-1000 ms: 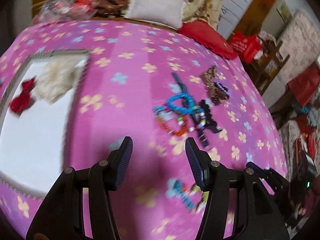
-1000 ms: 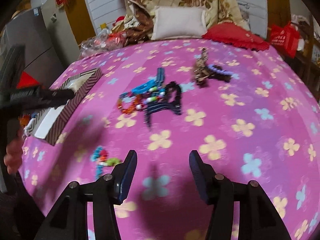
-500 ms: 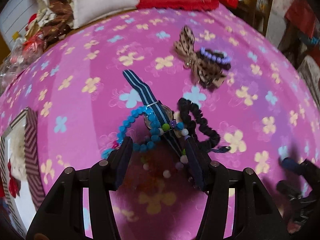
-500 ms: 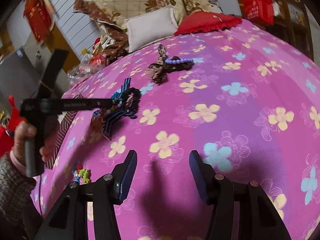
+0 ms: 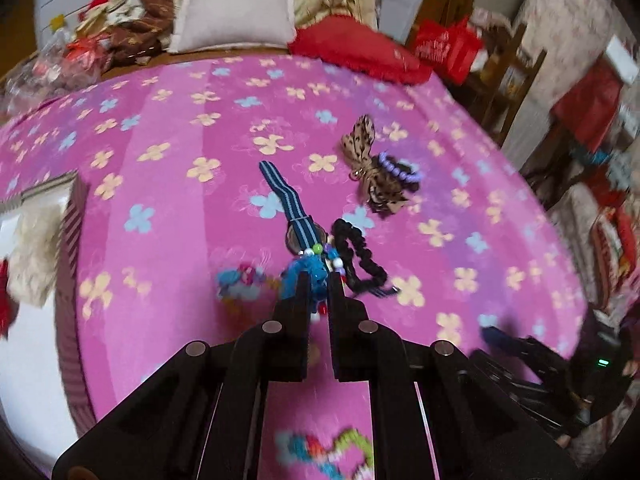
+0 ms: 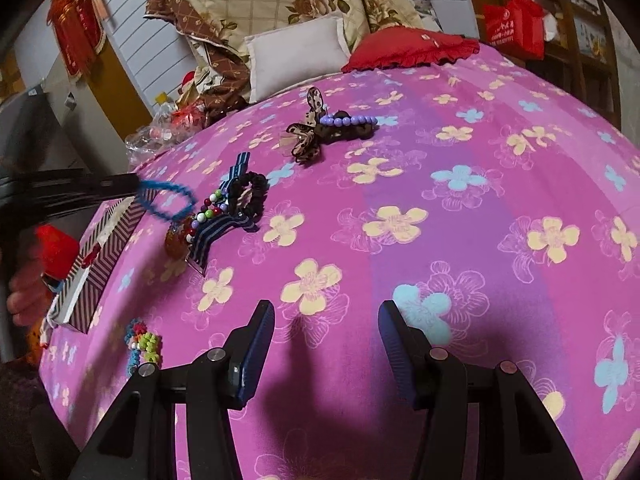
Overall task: Organize jewelry
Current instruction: 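Grasp the blue bead bracelet with the left tool while the right tool grasps the green beaded bracelet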
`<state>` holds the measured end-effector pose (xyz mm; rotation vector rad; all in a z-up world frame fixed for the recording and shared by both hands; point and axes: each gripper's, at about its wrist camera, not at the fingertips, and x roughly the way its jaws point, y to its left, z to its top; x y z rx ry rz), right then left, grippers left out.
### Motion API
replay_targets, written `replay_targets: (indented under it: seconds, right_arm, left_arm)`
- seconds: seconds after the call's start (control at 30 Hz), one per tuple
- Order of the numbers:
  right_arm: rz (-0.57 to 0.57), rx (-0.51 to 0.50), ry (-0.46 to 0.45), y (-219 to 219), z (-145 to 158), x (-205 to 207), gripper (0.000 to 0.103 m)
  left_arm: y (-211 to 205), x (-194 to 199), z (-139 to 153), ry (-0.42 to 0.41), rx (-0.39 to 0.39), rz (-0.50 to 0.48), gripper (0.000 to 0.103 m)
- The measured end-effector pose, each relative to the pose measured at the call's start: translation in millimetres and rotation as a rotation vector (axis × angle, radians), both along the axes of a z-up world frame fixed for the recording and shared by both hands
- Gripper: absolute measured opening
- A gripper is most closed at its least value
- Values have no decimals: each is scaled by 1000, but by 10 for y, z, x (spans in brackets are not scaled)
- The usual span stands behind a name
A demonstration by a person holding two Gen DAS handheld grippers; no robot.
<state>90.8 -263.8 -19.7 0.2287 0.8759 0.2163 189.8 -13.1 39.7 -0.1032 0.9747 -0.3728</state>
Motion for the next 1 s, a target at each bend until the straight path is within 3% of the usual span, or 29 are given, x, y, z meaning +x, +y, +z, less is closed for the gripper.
replay_targets:
  seconds: [0.1,0.23,0.53,0.73,0.9,0.97,1.0]
  right_arm:
    - [21,5,-13,85,100,-66,52]
    - [142,9,-20,450,253,-198,52]
    - [251,-72,66,1174,130,-334,52]
    - [286,-190,78,1578,37,-293,51]
    - [272,-324,74,1744,-48,-363,32]
    - [257,-323,83,1729,-37,-384,15]
    - [247,-326,87,1713,-33,-382,12]
  left_arm:
    - [160,-247,132,-19,-29,23,3]
    - [365,-648,141,-29,-55,17,3]
    - [693,-1018,-440,34,-46,59,3]
    - [850,-1080,-517,19,-109,64,4]
    - [980,-1027,-571,28,-165,69,4]
    - [976,-1008,-601,42,-166,76,4]
    - [965,-1010,-605,43,-166,73,4]
